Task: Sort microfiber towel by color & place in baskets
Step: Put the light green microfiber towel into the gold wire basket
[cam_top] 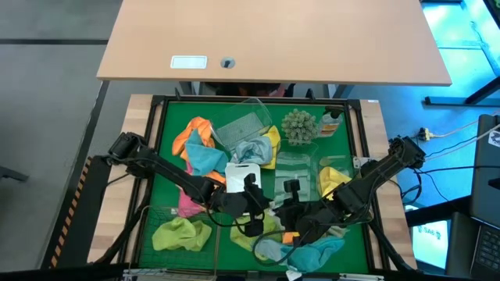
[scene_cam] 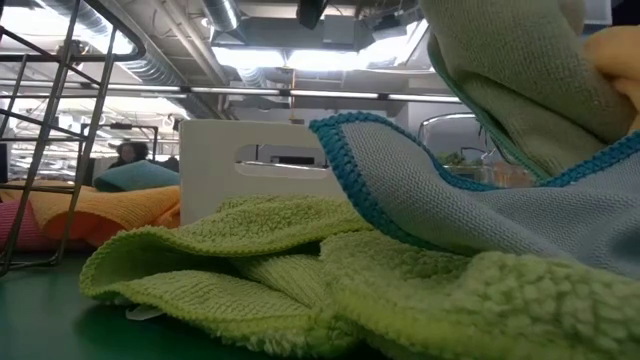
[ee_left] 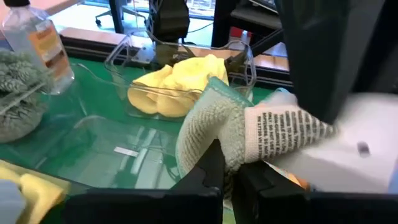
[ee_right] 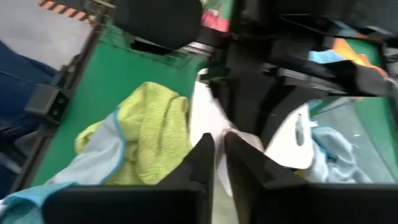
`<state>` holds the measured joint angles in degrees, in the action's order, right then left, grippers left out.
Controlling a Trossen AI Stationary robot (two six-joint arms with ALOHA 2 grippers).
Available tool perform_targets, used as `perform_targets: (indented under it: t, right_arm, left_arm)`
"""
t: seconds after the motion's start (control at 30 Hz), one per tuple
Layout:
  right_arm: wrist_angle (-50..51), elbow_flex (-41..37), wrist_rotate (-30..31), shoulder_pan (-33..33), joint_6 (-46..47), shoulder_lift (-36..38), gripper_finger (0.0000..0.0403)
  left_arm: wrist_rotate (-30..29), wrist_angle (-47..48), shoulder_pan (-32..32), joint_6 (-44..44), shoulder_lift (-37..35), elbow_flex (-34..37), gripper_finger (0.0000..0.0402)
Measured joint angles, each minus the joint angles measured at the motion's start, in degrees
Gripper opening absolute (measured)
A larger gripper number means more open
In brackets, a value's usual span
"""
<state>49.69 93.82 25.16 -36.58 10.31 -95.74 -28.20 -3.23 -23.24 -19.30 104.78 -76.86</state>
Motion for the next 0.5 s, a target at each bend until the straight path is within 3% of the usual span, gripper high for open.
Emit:
perform_targets:
  t: [0.27, 0.5]
  right_arm:
    - [0.9, 0.0, -9.0, -0.2, 1.4, 0.0, 0.0148]
    - [3.9, -0.8, -22.0, -1.5, 11.8, 0.0, 0.0163]
  left_arm:
    - [-3.1, 3.2, 0.0, 0.5, -0.1, 0.0, 0.0002]
    - [-3.8, 4.1, 0.0, 0.5, -0.1, 0.0, 0.0001]
